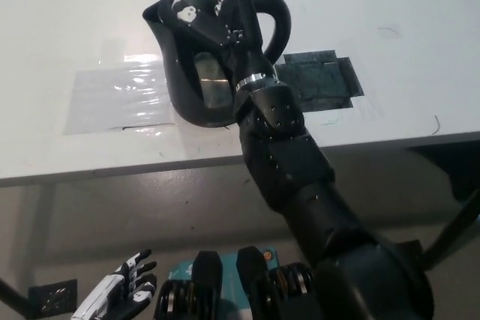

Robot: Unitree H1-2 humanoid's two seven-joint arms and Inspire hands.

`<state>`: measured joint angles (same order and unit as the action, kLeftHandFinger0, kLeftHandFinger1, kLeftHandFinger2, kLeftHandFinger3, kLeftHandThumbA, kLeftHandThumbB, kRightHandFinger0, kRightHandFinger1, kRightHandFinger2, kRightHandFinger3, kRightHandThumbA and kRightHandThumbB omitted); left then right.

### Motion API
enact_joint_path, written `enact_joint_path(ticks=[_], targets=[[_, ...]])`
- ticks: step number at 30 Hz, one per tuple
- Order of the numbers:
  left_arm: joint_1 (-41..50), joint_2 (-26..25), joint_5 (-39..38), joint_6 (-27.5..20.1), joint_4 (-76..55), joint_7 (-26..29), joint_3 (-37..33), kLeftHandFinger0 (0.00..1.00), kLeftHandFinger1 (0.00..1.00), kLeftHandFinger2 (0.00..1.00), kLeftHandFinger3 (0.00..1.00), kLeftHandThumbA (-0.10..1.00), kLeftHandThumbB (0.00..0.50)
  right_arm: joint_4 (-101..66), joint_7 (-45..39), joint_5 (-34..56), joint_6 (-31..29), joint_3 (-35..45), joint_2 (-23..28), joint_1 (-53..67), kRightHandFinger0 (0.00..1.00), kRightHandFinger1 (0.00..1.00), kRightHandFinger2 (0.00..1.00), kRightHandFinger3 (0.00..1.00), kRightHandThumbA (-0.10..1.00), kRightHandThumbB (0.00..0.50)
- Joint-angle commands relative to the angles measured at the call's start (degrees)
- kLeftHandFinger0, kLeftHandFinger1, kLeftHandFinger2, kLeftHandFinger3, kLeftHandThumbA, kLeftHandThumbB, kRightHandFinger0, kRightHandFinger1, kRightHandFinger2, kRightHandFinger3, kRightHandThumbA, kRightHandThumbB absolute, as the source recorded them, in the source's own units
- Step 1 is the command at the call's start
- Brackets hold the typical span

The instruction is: The robot uses its right hand to push down on the lid of a kettle kept in the middle of the desk to close it

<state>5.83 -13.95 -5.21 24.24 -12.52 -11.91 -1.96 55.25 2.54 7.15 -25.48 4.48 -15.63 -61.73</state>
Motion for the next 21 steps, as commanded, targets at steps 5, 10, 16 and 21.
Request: enact_joint_path(ticks=[5, 10, 16, 21], targets=[[0.8, -2.1, -1.5, -2.1, -0.8, -0.8, 2.5, 0.99, 1.00, 1.00, 1.00, 0.44, 0.002, -63.0, -5.2, 6.3, 25.0, -9.3, -0.1, -5.1, 1.00, 1.00, 1.00, 1.00, 0.74, 0.162], [0.0, -2.7, -2.7, -1.4, -0.6, -1.1, 3.8, 1.00, 1.00, 1.00, 1.00, 0.42, 0.011, -77.8, -4.7, 8.3, 32.8, -9.4, 4.7, -4.5, 1.00, 1.00, 1.00, 1.00, 0.64, 0.082], [0.3, -3.5, -2.2, -0.9, -1.2, -0.9, 4.2, 1.00, 1.00, 1.00, 1.00, 0.39, 0.000, -91.5, -4.5, 10.9, 40.7, -7.8, 13.9, 0.7, 1.00, 1.00, 1.00, 1.00, 0.69, 0.056], [0.7, -3.9, -3.5, -2.0, -0.8, -1.6, 5.0, 1.00, 1.00, 1.00, 1.00, 0.44, 0.000, -99.8, -1.7, 13.7, 45.4, -4.1, 20.8, 10.3, 1.00, 1.00, 1.00, 1.00, 0.63, 0.038]])
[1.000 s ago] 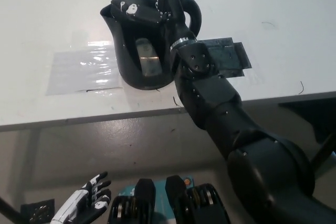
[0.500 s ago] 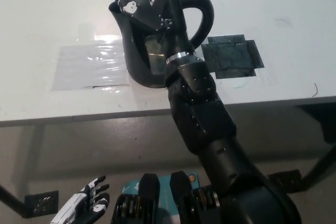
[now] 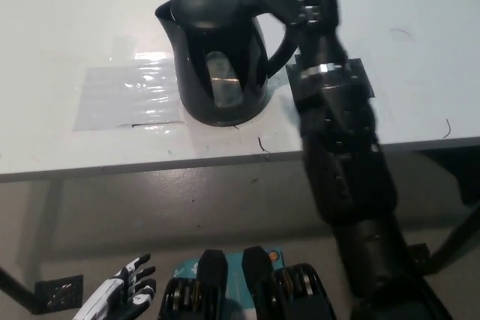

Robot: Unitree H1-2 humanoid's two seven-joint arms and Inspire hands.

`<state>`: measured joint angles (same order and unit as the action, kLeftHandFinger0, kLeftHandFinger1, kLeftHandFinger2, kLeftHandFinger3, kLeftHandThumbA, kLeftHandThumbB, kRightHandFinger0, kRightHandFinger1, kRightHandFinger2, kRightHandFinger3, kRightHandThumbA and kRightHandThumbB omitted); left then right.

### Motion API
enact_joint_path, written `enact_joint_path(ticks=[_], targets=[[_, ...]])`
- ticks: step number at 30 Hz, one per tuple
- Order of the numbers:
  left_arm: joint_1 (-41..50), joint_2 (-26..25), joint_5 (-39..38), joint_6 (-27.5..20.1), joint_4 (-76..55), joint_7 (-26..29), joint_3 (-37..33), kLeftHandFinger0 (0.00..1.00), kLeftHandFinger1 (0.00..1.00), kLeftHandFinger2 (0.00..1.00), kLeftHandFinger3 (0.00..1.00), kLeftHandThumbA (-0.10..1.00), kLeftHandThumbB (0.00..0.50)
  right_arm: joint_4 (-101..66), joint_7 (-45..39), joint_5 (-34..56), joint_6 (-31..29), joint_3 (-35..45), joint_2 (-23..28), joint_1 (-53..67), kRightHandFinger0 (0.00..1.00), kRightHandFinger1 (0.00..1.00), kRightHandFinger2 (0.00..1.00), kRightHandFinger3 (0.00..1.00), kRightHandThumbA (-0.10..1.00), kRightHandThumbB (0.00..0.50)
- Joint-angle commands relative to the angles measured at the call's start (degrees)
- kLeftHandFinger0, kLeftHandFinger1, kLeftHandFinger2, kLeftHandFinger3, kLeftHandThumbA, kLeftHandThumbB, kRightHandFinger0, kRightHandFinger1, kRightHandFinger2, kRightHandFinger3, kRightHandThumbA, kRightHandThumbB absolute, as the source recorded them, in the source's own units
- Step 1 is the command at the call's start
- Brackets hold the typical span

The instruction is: The robot uses its right hand to push down on the lid of a kettle kept in the middle of the desk to close it

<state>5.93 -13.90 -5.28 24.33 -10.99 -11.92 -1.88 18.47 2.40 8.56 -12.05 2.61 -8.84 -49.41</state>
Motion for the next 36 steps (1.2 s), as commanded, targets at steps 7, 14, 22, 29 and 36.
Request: enact_joint_path(ticks=[7, 14, 22, 29, 36], targets=[[-0.4, -4.8, -1.5, -1.7, -1.8, -0.9, 4.6, 1.00, 1.00, 1.00, 1.00, 0.42, 0.000, -66.7, -0.1, 22.2, 25.3, 6.7, 27.3, 25.3, 1.00, 1.00, 1.00, 1.00, 0.51, 0.000], [-1.8, -4.4, -3.0, -1.8, -0.4, -1.3, 5.3, 1.00, 1.00, 1.00, 1.00, 0.45, 0.000, -63.9, -2.3, 25.6, 15.9, 11.8, 32.0, 43.7, 1.00, 1.00, 1.00, 1.00, 0.49, 0.000], [-2.3, -4.0, -3.2, -2.1, 0.3, -1.6, 6.5, 1.00, 1.00, 1.00, 1.00, 0.38, 0.000, -51.2, -5.4, 21.3, 6.8, 13.1, 29.2, 56.2, 1.00, 1.00, 1.00, 1.00, 0.31, 0.000], [-1.7, -3.3, -3.6, -1.2, 0.0, -1.7, 7.2, 1.00, 1.00, 1.00, 1.00, 0.39, 0.000, -43.6, -3.5, 16.8, 5.7, 13.1, 25.4, 57.8, 1.00, 1.00, 1.00, 1.00, 0.03, 0.000], [-7.0, -3.9, -4.6, -0.6, 1.9, -1.5, 8.4, 1.00, 1.00, 1.00, 1.00, 0.34, 0.000, -29.8, 0.1, 14.7, 7.4, 14.7, 21.4, 50.4, 1.00, 1.00, 1.00, 1.00, -0.10, 0.000]])
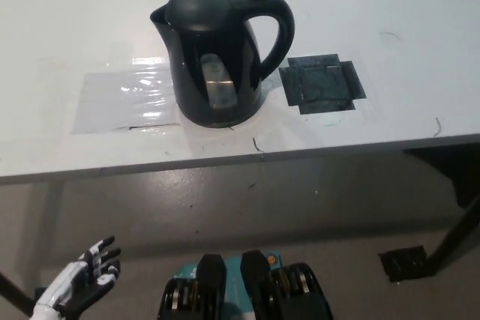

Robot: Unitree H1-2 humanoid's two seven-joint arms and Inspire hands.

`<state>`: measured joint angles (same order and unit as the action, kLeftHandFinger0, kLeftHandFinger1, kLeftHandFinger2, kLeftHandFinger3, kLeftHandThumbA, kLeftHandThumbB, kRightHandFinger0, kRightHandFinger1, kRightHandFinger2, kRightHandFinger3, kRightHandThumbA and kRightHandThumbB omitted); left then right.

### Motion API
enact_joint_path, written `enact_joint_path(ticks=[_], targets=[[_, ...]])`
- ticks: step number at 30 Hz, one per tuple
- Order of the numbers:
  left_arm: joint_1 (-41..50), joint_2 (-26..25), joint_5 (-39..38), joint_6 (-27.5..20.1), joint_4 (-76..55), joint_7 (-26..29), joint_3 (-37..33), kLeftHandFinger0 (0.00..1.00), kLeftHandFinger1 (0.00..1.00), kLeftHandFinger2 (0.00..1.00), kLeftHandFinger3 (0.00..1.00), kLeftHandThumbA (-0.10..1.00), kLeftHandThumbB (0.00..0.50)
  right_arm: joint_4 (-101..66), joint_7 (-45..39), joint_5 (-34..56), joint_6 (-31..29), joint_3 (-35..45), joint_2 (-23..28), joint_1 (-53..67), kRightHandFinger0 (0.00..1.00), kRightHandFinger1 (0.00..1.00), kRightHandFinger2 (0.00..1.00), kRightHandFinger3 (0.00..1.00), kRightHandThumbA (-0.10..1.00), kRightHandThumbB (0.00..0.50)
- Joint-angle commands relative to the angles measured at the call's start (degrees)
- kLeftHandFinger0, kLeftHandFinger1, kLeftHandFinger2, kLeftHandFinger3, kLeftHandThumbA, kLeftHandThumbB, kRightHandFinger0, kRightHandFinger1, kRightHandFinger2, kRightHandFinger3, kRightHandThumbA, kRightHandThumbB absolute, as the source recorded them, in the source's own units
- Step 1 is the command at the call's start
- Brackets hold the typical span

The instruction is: The robot uses its right hand to push down on the lid of a kettle kept in the middle of the desk to close it

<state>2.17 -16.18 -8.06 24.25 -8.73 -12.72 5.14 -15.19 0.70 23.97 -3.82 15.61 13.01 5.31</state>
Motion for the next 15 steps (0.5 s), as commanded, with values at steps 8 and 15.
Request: enact_joint_path(ticks=[8, 15], targets=[[-5.3, -1.5, -1.0, -0.8, 0.3, -0.2, 1.8, 1.00, 1.00, 1.00, 1.00, 0.40, 0.000, 13.2, 1.1, 1.0, -0.1, 4.0, -0.6, -9.4, 1.00, 1.00, 1.00, 1.00, -0.10, 0.000], [-5.3, -1.7, -0.5, -1.1, 0.2, -0.2, 1.6, 1.00, 1.00, 1.00, 1.00, 0.48, 0.000, 15.9, 1.1, 4.4, 3.9, 6.1, -0.5, -10.7, 1.00, 1.00, 1.00, 1.00, -0.10, 0.000]])
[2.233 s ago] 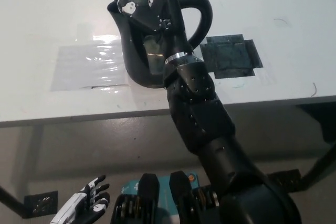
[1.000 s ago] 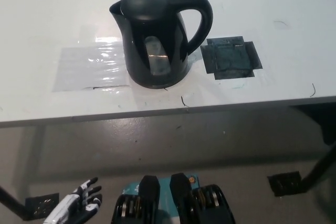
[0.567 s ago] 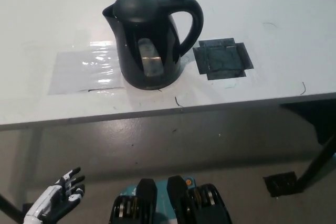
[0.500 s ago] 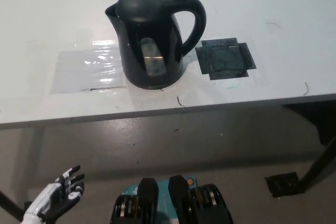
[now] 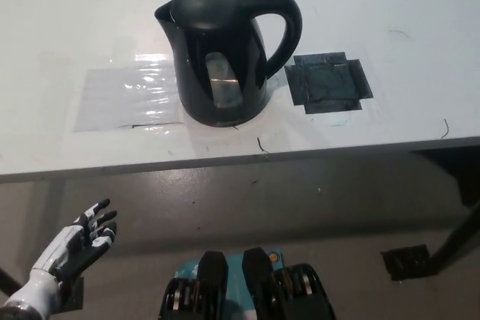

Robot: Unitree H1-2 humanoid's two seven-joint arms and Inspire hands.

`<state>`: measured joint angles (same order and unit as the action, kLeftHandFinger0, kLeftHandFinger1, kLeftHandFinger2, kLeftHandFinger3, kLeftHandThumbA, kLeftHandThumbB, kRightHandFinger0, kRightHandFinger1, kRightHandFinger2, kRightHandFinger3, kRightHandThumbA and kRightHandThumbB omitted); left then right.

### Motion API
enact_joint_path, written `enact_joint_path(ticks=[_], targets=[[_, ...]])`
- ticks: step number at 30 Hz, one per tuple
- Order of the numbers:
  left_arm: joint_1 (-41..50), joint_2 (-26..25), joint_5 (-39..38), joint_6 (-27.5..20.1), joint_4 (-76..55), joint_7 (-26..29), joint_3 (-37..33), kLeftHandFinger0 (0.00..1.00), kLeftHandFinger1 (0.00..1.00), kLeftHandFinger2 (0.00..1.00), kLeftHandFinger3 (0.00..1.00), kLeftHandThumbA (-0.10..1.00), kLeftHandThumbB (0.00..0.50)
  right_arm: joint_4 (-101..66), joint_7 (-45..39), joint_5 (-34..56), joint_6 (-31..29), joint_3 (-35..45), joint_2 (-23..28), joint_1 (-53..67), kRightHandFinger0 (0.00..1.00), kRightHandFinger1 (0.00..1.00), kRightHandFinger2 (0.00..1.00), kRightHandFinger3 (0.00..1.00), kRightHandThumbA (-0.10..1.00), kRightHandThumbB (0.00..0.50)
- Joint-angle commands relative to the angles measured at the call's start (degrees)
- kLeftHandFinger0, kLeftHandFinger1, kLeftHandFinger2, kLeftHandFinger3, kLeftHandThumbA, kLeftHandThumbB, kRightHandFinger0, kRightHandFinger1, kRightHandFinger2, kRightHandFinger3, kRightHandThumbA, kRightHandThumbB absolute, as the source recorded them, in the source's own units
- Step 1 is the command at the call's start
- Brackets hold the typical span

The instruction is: The robot uses its right hand to push down on the lid of a kettle kept in the middle of the desk to close it

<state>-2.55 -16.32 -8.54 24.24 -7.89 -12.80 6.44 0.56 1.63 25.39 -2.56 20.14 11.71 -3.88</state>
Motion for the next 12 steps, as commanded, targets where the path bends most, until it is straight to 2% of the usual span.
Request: enact_joint_path(ticks=[1, 12], targets=[[-0.7, -1.5, 0.0, -1.1, -0.6, -0.1, 0.3, 1.00, 1.00, 1.00, 1.00, 0.49, 0.000, 0.1, 1.0, 3.3, 4.1, 1.9, 0.6, -1.9, 1.00, 1.00, 1.00, 1.00, -0.10, 0.000], [-0.6, -1.2, -0.4, -1.0, -0.4, 0.0, 0.7, 1.00, 1.00, 1.00, 1.00, 0.50, 0.000, 1.5, 0.5, 3.6, 6.2, 2.7, 0.4, -2.5, 1.00, 1.00, 1.00, 1.00, -0.10, 0.000]])
